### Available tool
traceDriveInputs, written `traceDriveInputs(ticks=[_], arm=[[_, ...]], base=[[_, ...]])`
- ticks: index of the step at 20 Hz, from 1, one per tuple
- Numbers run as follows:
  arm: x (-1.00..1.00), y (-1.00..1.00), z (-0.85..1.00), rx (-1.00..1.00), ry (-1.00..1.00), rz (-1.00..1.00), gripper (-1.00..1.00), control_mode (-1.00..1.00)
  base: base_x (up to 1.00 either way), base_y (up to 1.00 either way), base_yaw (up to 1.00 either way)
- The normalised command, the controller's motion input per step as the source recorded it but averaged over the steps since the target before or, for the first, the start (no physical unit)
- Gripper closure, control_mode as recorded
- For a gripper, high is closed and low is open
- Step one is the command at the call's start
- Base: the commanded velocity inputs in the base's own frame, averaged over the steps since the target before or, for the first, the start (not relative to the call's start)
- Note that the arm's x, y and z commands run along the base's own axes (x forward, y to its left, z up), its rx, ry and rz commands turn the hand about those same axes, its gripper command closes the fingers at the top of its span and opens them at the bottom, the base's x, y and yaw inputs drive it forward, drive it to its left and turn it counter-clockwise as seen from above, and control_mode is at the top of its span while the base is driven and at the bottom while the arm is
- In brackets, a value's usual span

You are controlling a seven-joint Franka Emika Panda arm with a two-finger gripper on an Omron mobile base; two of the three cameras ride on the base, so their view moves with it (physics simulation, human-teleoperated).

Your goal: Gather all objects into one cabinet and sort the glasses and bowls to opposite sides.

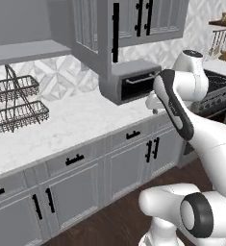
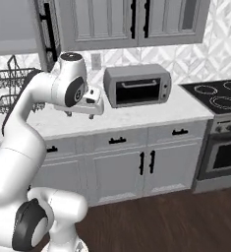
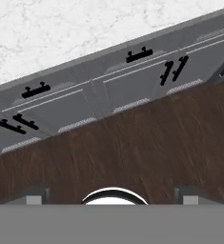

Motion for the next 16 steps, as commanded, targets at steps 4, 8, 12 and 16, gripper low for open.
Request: traceDriveInputs(ticks=[4, 8, 12, 16], arm=[[0.0, 0.0, 0.0, 0.0, 0.0, 0.0, -1.0, 1.0], [0.0, 0.0, 0.0, 0.0, 0.0, 0.0, -1.0, 1.0], [0.0, 0.0, 0.0, 0.0, 0.0, 0.0, -1.0, 1.0], [0.0, 0.0, 0.0, 0.0, 0.0, 0.0, -1.0, 1.0]], base=[[0.17, 0.37, 0.62], [0.16, 0.38, 0.54], [-0.17, 0.22, 0.23], [-0.21, 0.47, 0.1]])
